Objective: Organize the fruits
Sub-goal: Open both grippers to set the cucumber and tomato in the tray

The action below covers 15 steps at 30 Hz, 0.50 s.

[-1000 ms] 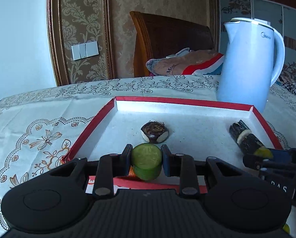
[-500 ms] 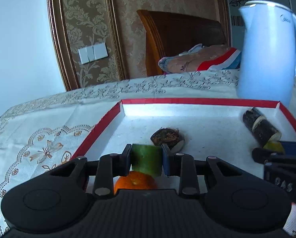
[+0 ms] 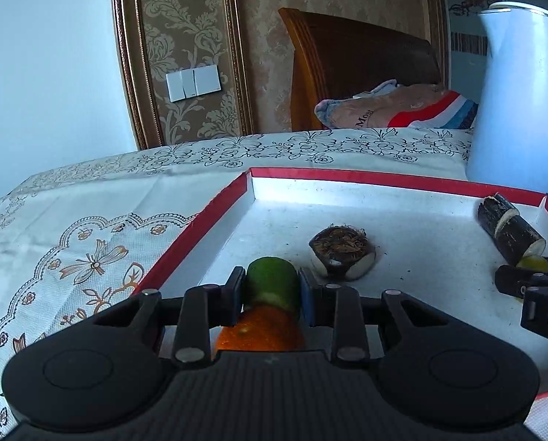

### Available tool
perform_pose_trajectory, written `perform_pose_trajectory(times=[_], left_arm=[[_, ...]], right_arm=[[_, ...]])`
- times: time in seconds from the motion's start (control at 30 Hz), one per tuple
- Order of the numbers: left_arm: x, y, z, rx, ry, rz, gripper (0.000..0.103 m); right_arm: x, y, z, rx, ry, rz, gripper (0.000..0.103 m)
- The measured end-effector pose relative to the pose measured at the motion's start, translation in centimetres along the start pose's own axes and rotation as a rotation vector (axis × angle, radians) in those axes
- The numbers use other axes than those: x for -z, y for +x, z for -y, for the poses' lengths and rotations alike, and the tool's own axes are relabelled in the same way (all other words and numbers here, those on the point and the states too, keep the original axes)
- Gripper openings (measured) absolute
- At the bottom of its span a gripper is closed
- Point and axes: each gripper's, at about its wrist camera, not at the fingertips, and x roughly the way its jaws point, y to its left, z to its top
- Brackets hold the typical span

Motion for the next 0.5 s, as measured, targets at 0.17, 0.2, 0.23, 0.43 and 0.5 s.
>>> perform_pose_trajectory(times=[0.17,0.2,0.23,0.43,0.5], left_arm=[[0.1,-0.2,-0.6,0.012,-0.026,0.001,0.033],[0.1,-0.1,-0.6,0.008,-0.029,-0.002,0.036],[0.2,0.0,-0.7,0.008,-0.035,-0.009,0.048],[0.3,0.3,-1.6,0.026,-0.085,-0.043,0.066],[0.4,0.2,-1.6,0.024,-0.082,-0.040,0.066]], right_arm=[[0.1,-0.1,0.1,0.012,0.000,0.002,0.045],[0.1,-0.1,0.2,0.015,0.000,0.000,0.051],[0.1,-0.1,0.2,0.021,0.002,-0.001,0.052],[0.2,-0.1,0.5,0.029,0.000,0.003,0.061],[0.2,-0.2,0.4,0.030,-0.003,0.009,0.067]])
